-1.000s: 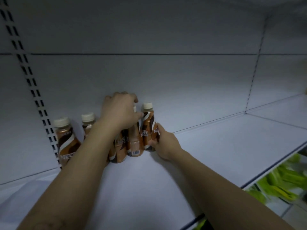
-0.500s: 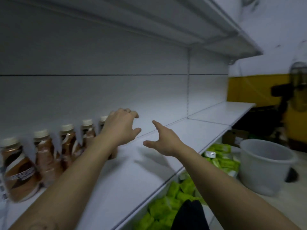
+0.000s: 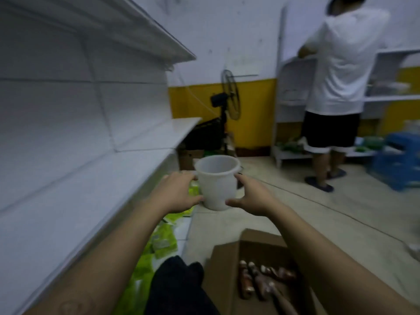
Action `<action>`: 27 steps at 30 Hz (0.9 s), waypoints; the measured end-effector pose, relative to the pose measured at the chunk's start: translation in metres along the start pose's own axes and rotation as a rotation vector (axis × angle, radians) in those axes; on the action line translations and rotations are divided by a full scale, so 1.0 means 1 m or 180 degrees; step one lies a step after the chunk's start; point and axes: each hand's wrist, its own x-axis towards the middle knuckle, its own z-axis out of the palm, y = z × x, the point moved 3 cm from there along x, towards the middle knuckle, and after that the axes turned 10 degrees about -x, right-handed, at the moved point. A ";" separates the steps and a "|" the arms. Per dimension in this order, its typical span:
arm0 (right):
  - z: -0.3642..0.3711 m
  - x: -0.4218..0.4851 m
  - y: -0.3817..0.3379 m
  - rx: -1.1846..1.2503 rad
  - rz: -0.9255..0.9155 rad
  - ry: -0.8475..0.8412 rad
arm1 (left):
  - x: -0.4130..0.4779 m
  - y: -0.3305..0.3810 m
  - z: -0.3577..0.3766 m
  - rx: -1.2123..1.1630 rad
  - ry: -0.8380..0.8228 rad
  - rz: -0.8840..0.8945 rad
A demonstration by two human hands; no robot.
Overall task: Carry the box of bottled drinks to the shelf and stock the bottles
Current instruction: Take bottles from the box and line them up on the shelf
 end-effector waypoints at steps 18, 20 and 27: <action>0.170 -0.036 0.267 0.0144 0.1936 -0.1615 | 0.090 0.089 0.340 -0.1172 -0.2298 -0.0286; 0.202 -0.037 0.283 0.0211 0.2061 -0.1905 | 0.089 0.079 0.379 -0.1263 -0.2546 -0.0470; 0.309 -0.031 0.316 0.0214 0.2149 -0.2567 | 0.067 0.029 0.503 -0.1372 -0.3086 -0.1377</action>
